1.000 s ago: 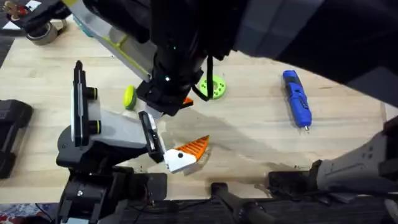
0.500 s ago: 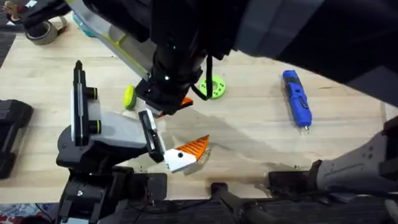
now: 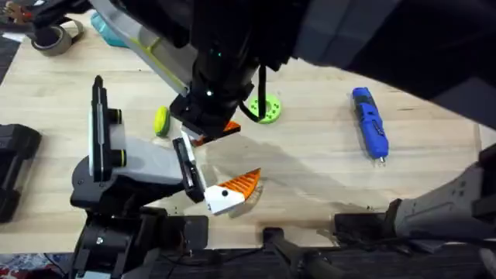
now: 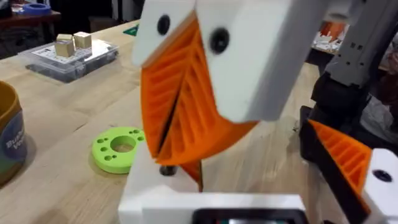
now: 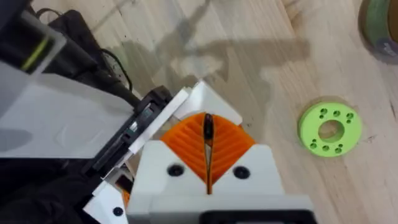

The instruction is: Pick up the gripper from the table and insert it into the empty holder that is missing its gripper. Then pick up a screw, insert it into the mounting hole, and use the screwdriver to tighten it. Finally, clean up the table by picking up the vegetable and placing it into the bucket.

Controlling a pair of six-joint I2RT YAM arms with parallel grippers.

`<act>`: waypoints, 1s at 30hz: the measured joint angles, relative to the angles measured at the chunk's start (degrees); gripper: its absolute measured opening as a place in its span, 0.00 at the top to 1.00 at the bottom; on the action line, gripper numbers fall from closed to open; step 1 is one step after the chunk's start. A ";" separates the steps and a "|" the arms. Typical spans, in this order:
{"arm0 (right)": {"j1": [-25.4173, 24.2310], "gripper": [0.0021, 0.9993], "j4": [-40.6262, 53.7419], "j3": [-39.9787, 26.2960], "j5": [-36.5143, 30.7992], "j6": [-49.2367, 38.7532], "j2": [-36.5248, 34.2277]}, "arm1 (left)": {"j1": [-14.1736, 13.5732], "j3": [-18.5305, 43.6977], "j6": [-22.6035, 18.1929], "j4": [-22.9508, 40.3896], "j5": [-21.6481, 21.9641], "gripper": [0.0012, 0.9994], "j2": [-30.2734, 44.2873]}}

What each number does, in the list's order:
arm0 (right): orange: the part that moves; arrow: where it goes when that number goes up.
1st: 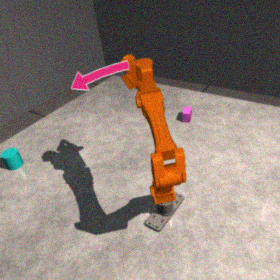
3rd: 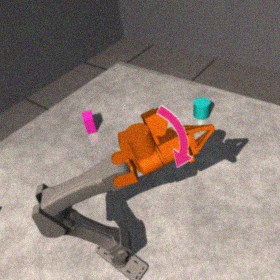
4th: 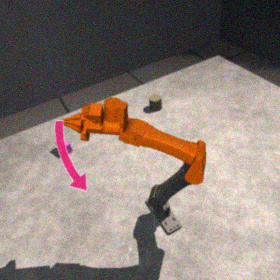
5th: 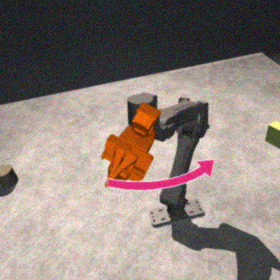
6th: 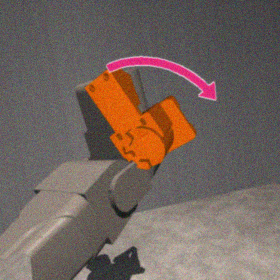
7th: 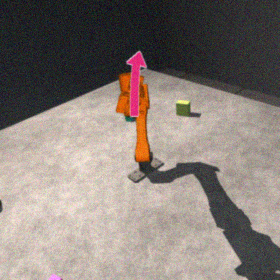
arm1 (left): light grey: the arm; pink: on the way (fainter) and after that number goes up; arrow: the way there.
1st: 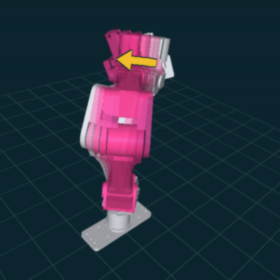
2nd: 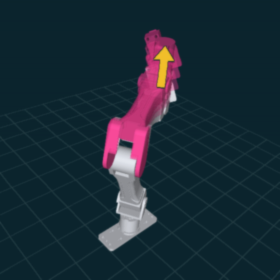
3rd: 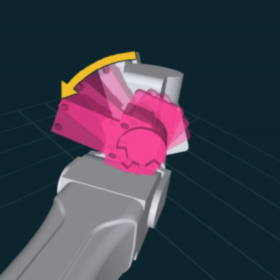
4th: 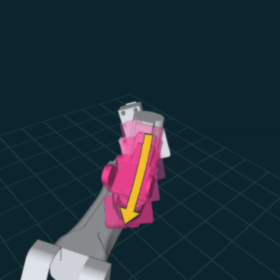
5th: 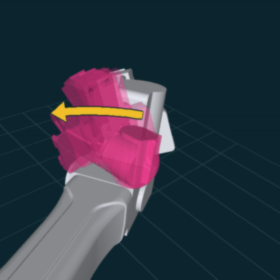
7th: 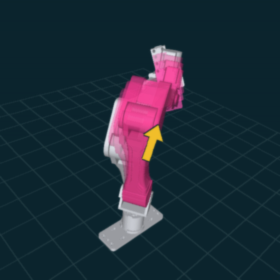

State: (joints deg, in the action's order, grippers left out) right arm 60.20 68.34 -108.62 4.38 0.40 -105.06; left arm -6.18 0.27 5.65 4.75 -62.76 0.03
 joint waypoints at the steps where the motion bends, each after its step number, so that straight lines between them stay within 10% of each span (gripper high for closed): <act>1: 0.00 1.00 0.01 0.00 0.01 -0.01 -0.01 | -0.01 0.00 0.00 0.00 0.00 0.01 0.00; 30: -0.68 1.00 -1.34 -0.22 2.01 0.00 -1.20 | 0.01 0.00 0.85 0.61 0.87 0.01 0.02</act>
State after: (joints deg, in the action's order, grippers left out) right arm 59.53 67.01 -108.84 6.40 0.40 -106.26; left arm -6.17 0.27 6.50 5.36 -61.89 0.05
